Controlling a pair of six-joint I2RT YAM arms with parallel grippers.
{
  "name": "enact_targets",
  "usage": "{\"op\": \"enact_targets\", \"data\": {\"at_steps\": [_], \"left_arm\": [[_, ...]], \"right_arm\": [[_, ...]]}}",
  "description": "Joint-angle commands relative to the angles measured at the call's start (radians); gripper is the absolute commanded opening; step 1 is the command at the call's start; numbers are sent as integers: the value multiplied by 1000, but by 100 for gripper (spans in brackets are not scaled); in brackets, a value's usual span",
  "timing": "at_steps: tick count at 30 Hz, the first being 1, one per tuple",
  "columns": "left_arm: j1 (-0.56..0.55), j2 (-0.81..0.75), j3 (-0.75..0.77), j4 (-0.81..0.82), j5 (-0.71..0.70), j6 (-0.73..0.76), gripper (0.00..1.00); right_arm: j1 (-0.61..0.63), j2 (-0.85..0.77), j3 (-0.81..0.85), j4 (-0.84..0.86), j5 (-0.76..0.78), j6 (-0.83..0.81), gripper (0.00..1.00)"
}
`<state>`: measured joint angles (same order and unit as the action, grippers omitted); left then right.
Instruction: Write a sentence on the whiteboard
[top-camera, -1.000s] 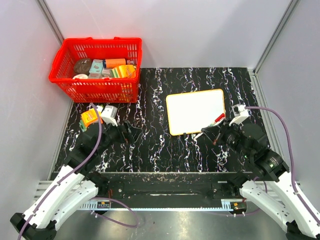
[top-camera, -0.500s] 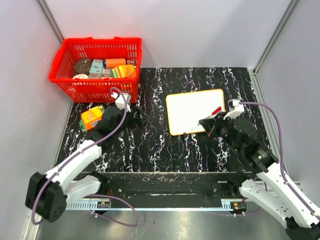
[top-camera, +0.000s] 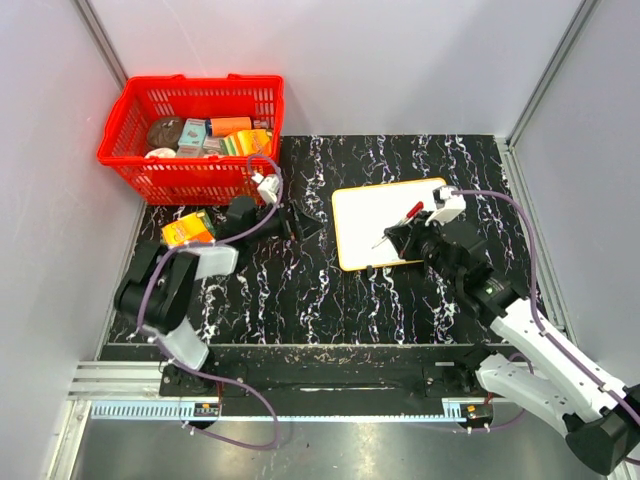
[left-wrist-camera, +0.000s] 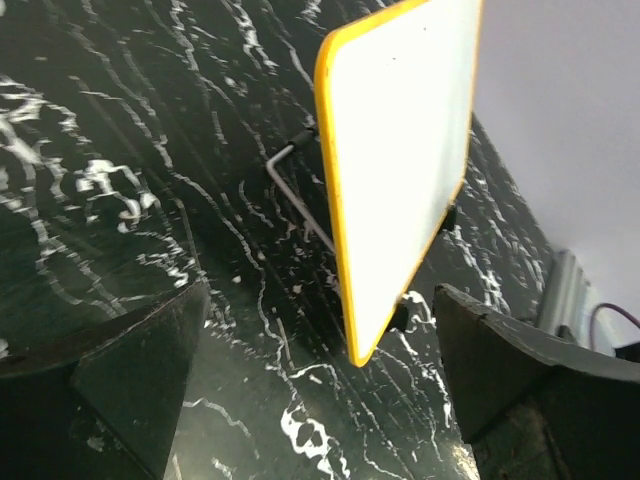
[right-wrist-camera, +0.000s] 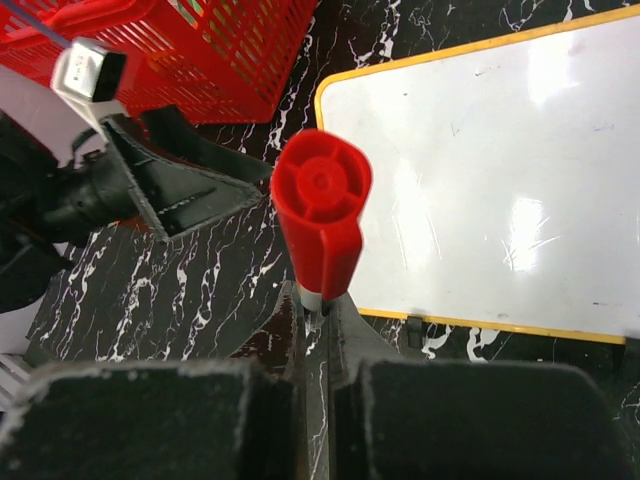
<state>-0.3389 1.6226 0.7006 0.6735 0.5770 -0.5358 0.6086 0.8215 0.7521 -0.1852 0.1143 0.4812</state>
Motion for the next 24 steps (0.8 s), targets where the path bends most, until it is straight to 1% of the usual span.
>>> {"op": "enact_targets", "data": {"at_steps": [1, 3, 6, 9, 10, 11, 13, 15, 16, 18, 19, 20, 24], "left_arm": [[6, 108, 79, 351, 196, -128, 99], [5, 154, 95, 382, 215, -157, 99], [-12, 201, 134, 393, 224, -162, 99], [-43, 235, 177, 327, 212, -116, 99], [-58, 243, 204, 272, 205, -101, 99], [-64, 256, 212, 252, 190, -84, 99], [-74, 269, 235, 215, 179, -56, 99], [-77, 298, 249, 213, 178, -58, 99], [-78, 310, 261, 221, 182, -59, 97], [-81, 342, 280, 227, 205, -64, 93], [-87, 352, 298, 225, 219, -62, 88], [-91, 364, 310, 215, 237, -61, 86], [-107, 367, 335, 156, 245, -3, 82]], "right_arm": [[2, 33, 3, 119, 15, -23, 0], [-3, 53, 3, 141, 7, -23, 0], [-35, 96, 18, 158, -50, -10, 0], [-157, 125, 15, 199, -198, 45, 0], [-196, 130, -2, 226, -288, 65, 0], [-269, 131, -11, 268, -329, 83, 0], [-311, 137, -23, 294, -395, 111, 0], [-345, 145, -25, 312, -424, 114, 0], [-358, 149, -30, 323, -467, 119, 0], [-380, 151, -40, 360, -492, 141, 0], [-383, 151, -45, 365, -499, 142, 0], [-386, 153, -45, 366, -501, 143, 0], [-391, 151, -46, 366, -498, 126, 0]]}}
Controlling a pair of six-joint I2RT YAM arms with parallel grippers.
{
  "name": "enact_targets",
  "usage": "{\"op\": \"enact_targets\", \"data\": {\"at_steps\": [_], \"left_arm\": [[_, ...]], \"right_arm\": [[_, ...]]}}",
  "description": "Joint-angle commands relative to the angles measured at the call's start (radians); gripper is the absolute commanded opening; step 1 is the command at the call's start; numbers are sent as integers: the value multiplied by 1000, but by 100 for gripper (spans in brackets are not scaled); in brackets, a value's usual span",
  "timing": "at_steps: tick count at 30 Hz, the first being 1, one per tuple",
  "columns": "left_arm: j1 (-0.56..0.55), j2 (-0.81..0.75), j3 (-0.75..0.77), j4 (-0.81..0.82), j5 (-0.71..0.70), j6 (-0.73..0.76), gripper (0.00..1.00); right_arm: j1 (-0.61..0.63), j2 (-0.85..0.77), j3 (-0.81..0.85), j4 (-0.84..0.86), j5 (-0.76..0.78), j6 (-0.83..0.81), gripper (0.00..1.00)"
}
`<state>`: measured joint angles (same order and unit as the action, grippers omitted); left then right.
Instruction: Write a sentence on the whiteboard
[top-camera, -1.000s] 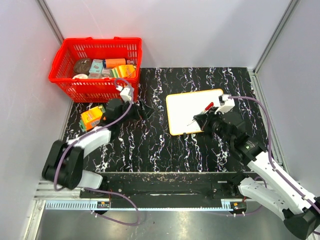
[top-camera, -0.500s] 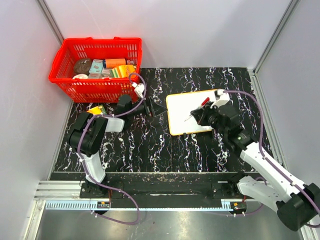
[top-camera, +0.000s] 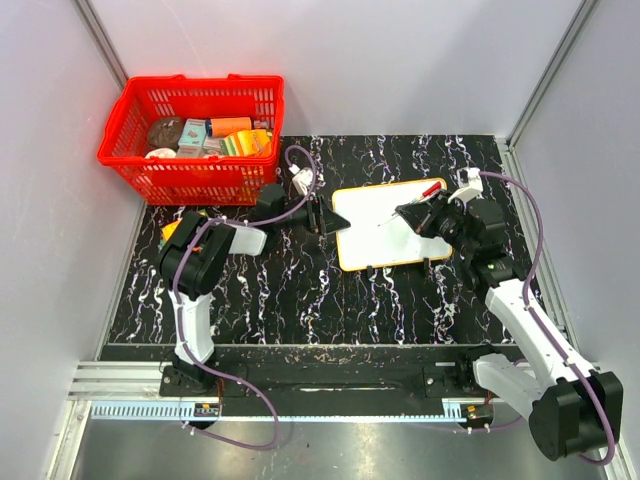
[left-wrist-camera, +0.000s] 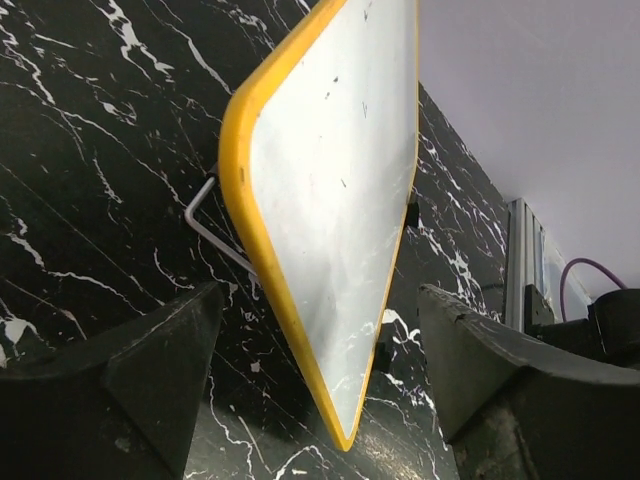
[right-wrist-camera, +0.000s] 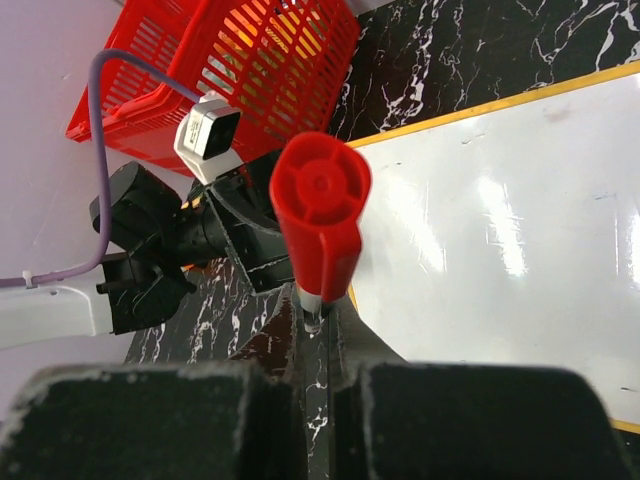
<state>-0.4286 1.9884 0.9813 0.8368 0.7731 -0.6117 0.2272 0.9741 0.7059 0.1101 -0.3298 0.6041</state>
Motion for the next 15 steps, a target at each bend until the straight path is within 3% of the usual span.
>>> {"op": "enact_targets", "data": {"at_steps": [1, 7, 8, 10, 14, 15], "left_arm": [[-19, 6, 56, -10, 61, 72, 80], [-19, 41, 98, -53, 129, 92, 55], [-18, 46, 111, -73, 146, 116, 44], [-18, 53, 138, -143, 167, 145, 31], [-18, 24, 148, -280, 158, 277, 21], [-15, 14, 143, -310, 160, 292, 12]], "right_arm": [[-9, -2, 1, 69, -51, -1, 0], [-9, -17, 1, 46, -15, -40, 0], [-9, -20, 1, 36, -11, -50, 0], [-9, -31, 1, 22, -5, -58, 0], [-9, -40, 0, 7, -9, -73, 0], [-9, -43, 1, 3, -5, -78, 0]]}}
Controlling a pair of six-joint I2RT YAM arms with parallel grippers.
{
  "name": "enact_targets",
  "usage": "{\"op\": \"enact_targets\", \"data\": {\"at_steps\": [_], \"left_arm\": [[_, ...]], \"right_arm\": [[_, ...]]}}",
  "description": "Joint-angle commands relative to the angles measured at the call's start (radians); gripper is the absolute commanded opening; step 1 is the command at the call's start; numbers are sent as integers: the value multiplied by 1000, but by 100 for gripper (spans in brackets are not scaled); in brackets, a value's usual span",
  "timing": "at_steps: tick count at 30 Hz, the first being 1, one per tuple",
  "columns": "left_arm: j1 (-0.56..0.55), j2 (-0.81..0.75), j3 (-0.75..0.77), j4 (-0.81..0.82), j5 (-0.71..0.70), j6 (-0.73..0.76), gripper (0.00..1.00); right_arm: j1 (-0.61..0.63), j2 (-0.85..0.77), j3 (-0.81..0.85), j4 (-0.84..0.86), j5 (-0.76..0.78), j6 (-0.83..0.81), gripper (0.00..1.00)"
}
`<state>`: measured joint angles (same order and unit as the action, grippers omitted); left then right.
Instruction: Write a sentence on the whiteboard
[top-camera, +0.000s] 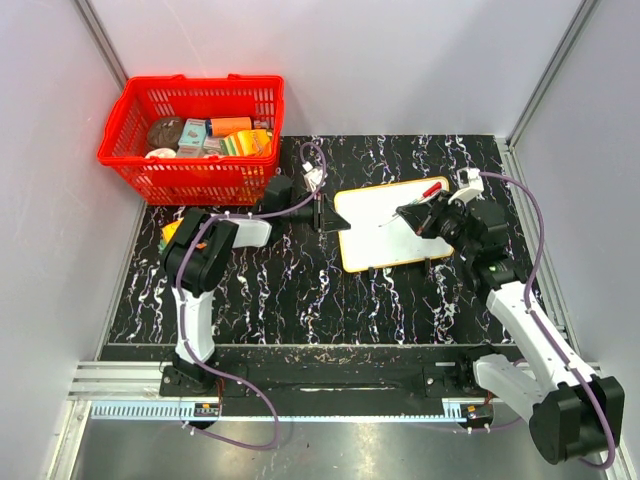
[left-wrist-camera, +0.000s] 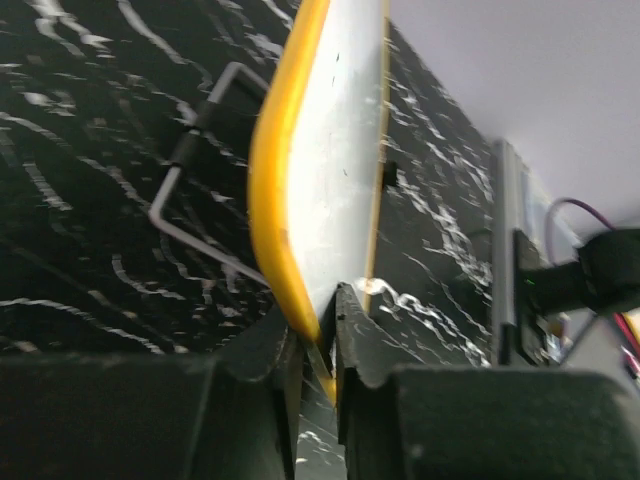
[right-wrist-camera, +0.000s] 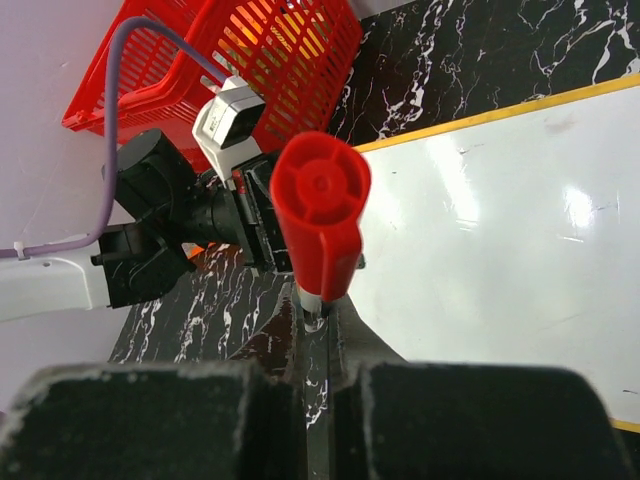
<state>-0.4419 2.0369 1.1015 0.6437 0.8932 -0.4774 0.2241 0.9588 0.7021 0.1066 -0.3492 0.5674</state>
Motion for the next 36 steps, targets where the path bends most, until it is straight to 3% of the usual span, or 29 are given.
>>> {"op": "enact_targets", "data": {"at_steps": [1, 3, 17, 22, 27, 36], "left_arm": [[2, -38, 20, -127, 44, 167, 7], [14, -40, 11, -136, 62, 180, 0], [40, -57, 49, -331, 202, 330, 0], [42, -63, 34, -303, 199, 320, 0], [42, -50, 34, -285, 204, 304, 0], [42, -44, 31, -279, 199, 296, 0]], "right_arm": [[-6, -32, 4, -1, 15, -43, 0], [-8, -38, 2, -4, 16, -52, 0], [24, -75, -26, -7, 58, -153, 0], [260, -83, 2, -21, 343, -268, 0], [379, -55, -3, 48, 566, -313, 0], [604, 41, -26, 354, 906, -494, 0]]}}
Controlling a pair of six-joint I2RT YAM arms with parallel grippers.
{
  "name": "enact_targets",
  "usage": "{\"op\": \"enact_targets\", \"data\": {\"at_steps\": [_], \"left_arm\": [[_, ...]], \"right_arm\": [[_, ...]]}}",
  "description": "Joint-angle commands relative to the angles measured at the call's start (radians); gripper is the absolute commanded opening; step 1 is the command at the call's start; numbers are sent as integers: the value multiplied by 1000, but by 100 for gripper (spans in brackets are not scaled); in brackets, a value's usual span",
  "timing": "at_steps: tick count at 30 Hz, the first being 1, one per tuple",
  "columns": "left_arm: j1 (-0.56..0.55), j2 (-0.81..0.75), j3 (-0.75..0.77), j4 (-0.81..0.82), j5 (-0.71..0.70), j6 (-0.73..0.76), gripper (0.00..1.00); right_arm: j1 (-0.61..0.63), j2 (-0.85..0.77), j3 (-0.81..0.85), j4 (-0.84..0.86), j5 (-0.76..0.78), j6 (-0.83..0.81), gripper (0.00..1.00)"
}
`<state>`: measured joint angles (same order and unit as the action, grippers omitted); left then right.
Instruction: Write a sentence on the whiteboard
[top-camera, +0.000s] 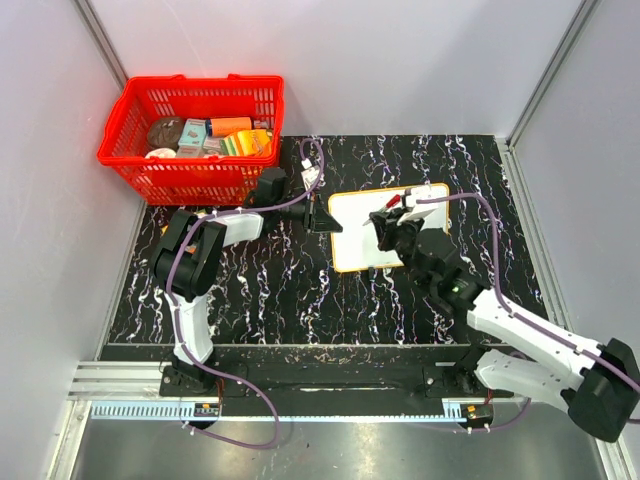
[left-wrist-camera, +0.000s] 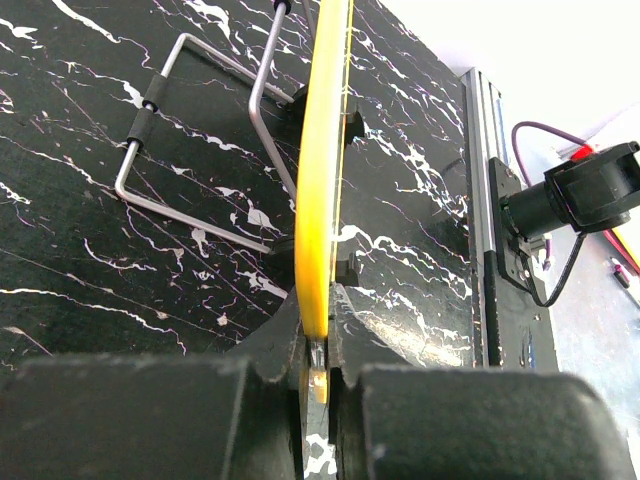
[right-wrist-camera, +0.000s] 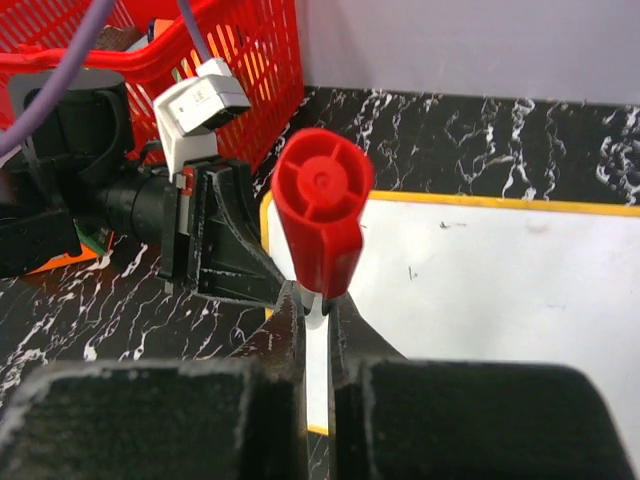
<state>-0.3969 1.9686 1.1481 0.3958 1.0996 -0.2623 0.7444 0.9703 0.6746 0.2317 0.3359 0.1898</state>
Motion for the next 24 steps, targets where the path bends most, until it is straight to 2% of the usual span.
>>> {"op": "enact_targets", "data": {"at_steps": [1, 5, 9, 13, 16, 19, 24], "left_arm": [[-3, 23, -14, -29, -7, 78, 0], [-3, 27, -17, -18, -10, 74, 0], [-3, 29, -21, -11, -14, 66, 0], [-3, 32, -24, 0, -15, 58, 0], [-3, 36, -21, 0, -15, 54, 0], [-3, 36, -21, -2, -23, 55, 0], [-3, 41, -19, -3, -23, 54, 0]], "right_arm": [[105, 36, -6, 266, 244, -160, 0], [180, 89, -56, 457, 357, -272, 0], [191, 139, -89, 604, 387, -306, 0], [191, 188, -101, 676, 405, -331, 0], [191, 218, -93, 684, 397, -328, 0], [190, 216, -52, 589, 361, -277, 0], [83, 202, 8, 443, 151, -115, 0]]}}
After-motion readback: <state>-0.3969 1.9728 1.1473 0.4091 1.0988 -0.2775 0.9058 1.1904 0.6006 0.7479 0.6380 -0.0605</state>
